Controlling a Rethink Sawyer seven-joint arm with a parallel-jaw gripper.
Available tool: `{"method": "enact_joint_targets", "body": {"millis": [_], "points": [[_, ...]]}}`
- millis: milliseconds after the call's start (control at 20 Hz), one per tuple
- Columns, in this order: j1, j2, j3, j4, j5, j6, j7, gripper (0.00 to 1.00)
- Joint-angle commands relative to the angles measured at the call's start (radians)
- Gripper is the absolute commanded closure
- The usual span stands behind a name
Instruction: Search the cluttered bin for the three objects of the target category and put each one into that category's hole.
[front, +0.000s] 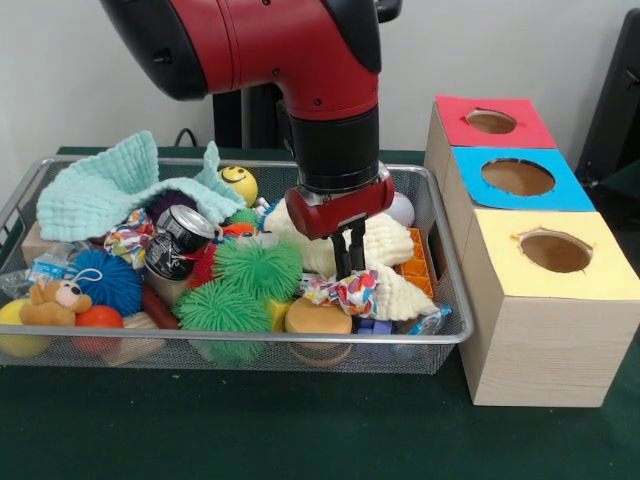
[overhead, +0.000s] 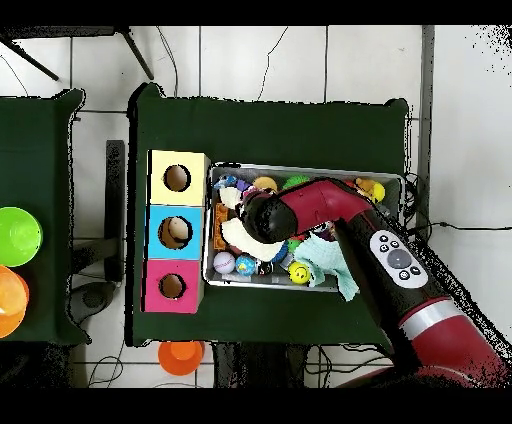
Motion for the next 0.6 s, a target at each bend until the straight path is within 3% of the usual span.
{"method": "enact_joint_targets", "body": {"millis": [50, 250, 600], "points": [[-0.003, 0.009, -0.045, -0.031, -0.073, -0.053, -0.080, 1.00], [-0.014, -0.020, -0.029, -0.003, -0.067, -0.084, -0.058, 1.00], [-0.055, -0.216, 0.050, 0.134, 0.084, 0.012, -0.060, 1.00]]}}
